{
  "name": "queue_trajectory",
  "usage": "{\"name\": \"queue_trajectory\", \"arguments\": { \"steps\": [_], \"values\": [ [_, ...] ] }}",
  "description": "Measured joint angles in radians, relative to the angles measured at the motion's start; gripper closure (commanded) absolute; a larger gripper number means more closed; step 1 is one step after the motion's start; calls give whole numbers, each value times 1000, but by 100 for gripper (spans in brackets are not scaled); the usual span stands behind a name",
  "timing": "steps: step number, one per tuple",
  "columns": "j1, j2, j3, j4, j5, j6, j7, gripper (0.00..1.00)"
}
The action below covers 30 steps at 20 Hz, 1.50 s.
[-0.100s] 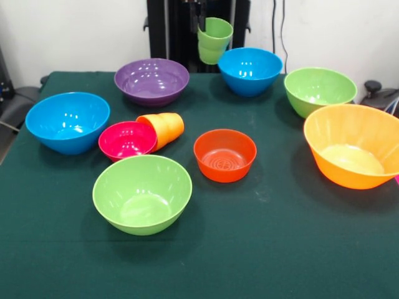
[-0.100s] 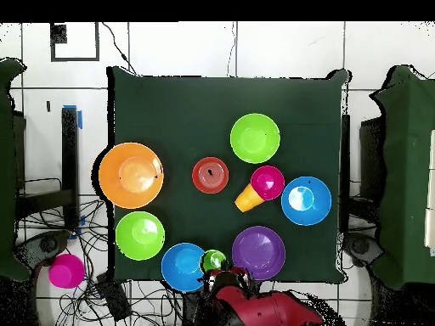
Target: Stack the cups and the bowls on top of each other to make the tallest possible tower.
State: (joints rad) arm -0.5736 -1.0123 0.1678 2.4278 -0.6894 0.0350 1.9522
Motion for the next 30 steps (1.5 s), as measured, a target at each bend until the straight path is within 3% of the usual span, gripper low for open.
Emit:
{"name": "queue_trajectory", "arguments": {
  "steps": [8,20,30],
  "values": [
    [-16,-20,57,-2,8,20,0,100],
    [-69,9,145,-11,13,8,0,100],
    [-255,-143,403,-12,219,159,0,100]
  ]
}}
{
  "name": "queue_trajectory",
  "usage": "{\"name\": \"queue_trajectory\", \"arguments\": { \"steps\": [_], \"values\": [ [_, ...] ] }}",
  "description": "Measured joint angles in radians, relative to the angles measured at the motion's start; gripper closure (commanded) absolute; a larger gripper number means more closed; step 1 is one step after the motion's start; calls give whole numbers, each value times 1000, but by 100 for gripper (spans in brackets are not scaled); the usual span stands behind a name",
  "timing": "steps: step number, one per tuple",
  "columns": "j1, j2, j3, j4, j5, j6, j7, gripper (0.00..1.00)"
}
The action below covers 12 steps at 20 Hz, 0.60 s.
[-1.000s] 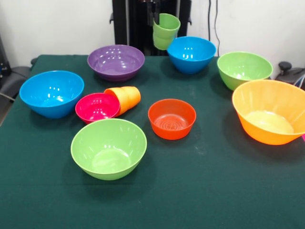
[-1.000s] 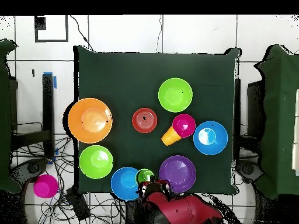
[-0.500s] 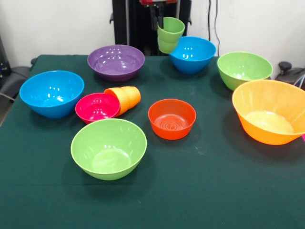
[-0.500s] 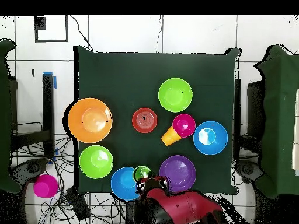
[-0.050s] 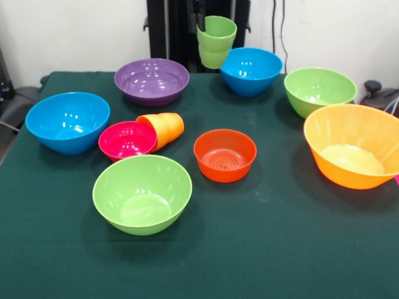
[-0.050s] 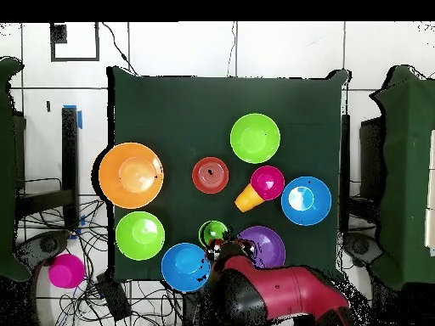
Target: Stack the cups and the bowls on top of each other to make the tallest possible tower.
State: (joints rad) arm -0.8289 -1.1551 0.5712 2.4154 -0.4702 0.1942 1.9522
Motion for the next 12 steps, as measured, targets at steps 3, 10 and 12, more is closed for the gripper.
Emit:
{"name": "queue_trajectory", "arguments": {
  "steps": [3,10,12],
  "values": [
    [-29,-26,58,-6,21,39,0,100],
    [-41,-20,127,-41,12,50,0,100],
    [-1,28,100,-71,-38,50,0,100]
  ]
}}
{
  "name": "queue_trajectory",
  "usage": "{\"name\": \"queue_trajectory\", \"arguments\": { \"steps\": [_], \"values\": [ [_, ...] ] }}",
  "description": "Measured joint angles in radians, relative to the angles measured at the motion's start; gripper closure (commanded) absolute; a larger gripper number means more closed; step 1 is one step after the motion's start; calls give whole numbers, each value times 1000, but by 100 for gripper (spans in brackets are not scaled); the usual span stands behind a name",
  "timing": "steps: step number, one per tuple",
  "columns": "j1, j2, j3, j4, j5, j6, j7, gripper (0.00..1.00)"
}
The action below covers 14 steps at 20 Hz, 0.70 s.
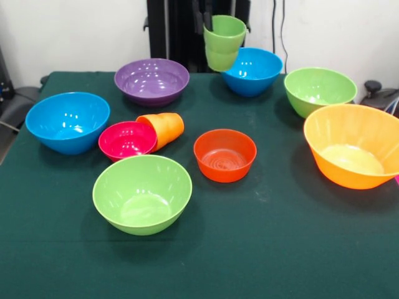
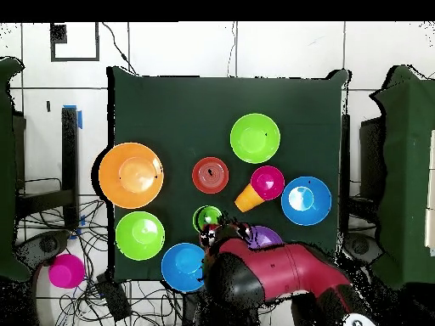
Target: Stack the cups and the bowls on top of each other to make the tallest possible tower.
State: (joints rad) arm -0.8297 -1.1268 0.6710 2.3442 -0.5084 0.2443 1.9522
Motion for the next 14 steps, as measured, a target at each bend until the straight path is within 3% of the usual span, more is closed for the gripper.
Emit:
{"name": "queue_trajectory", "arguments": {
  "steps": [2,3,9,14],
  "values": [
    [24,30,-19,-15,-32,-1,0,100],
    [66,84,-57,-37,-87,-5,0,100],
    [162,242,-171,-83,-212,-51,0,100],
    [211,328,-261,-111,-265,-90,0,100]
  ]
}}
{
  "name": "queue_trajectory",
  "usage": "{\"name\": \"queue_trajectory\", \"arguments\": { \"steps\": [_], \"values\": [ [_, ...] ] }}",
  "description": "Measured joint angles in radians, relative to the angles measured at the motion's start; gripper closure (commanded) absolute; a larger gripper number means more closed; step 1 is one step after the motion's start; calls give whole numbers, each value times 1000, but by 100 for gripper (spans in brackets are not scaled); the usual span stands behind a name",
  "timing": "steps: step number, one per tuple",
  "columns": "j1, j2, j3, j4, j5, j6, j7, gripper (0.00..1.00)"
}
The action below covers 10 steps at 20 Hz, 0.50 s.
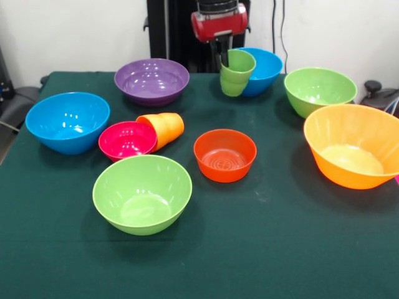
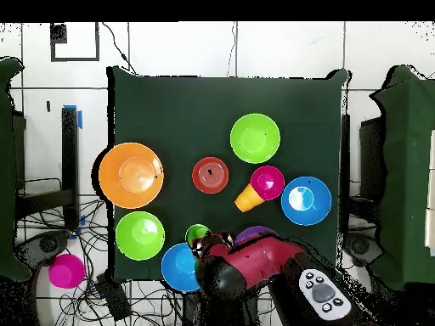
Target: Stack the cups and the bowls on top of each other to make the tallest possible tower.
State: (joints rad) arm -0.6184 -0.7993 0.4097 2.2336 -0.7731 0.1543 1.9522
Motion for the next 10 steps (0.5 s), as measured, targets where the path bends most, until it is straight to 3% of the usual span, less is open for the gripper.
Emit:
{"name": "queue_trajectory", "arguments": {
  "steps": [10],
  "values": [
    [100,127,-198,-64,-38,-146,0,100]
  ]
}}
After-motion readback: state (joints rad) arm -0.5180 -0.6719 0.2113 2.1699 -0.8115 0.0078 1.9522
